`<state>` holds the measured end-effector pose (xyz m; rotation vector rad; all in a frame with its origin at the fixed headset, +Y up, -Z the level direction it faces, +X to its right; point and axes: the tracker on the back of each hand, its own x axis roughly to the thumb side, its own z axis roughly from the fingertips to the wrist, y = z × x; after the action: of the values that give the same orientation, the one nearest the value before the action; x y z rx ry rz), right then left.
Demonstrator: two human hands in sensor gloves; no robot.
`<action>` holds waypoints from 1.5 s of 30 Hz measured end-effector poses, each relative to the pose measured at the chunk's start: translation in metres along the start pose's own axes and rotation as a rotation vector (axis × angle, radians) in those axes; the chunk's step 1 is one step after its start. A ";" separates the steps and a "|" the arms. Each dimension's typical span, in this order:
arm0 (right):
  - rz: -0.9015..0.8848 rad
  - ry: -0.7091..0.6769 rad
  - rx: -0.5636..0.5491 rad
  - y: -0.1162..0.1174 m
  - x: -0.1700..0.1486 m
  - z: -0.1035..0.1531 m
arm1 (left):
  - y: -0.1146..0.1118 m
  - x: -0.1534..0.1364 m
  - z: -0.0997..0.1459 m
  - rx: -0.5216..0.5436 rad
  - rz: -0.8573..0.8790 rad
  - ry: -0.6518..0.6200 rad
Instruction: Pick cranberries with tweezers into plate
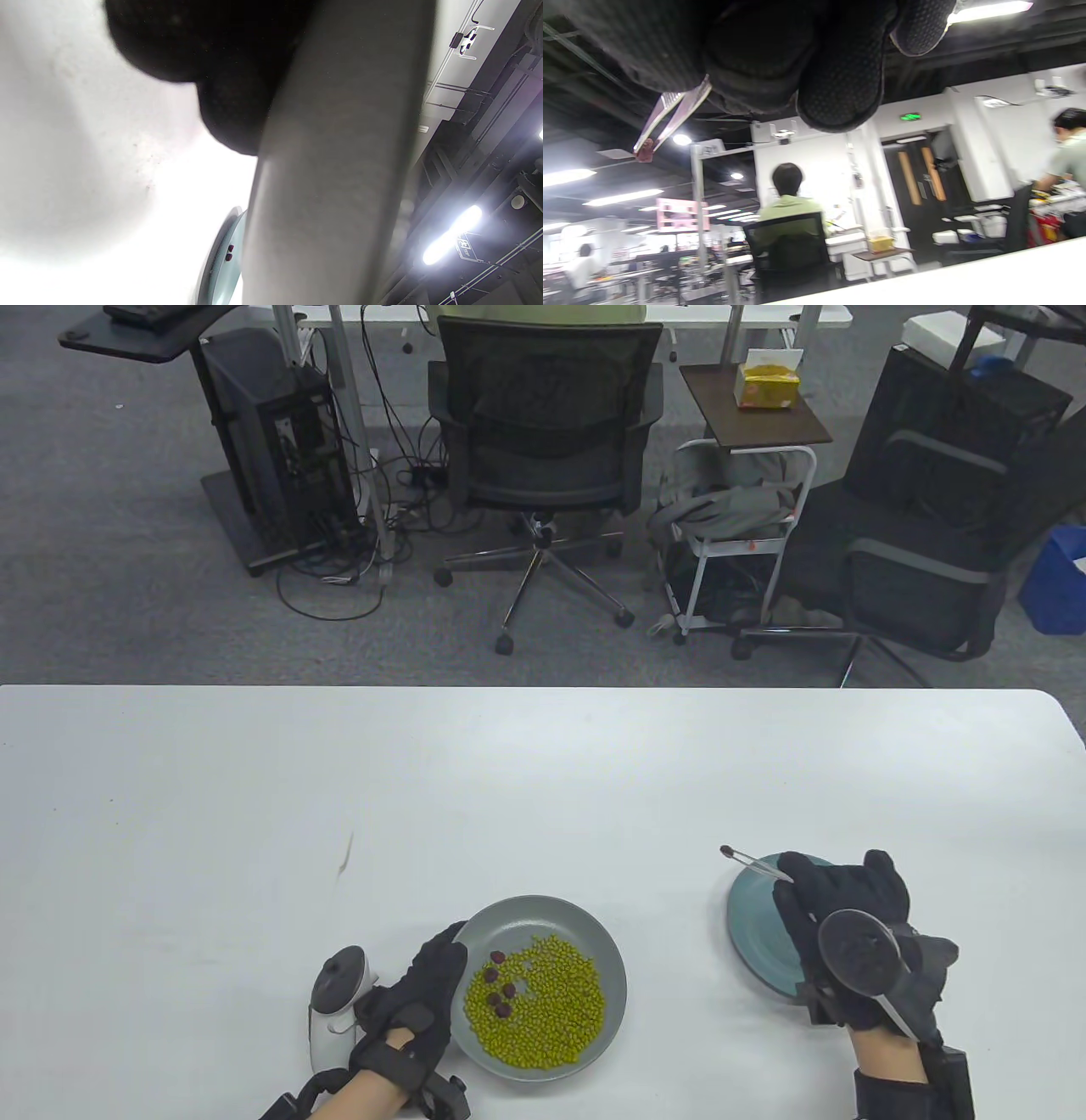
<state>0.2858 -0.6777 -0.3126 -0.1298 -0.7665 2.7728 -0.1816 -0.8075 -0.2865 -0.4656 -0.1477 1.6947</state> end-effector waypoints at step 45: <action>-0.016 -0.136 0.137 0.033 0.067 0.021 | -0.001 -0.001 0.002 -0.010 0.041 0.020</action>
<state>0.2111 -0.6970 -0.3130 0.0916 -0.6029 2.8308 -0.1810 -0.8078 -0.2841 -0.4959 -0.1335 1.7297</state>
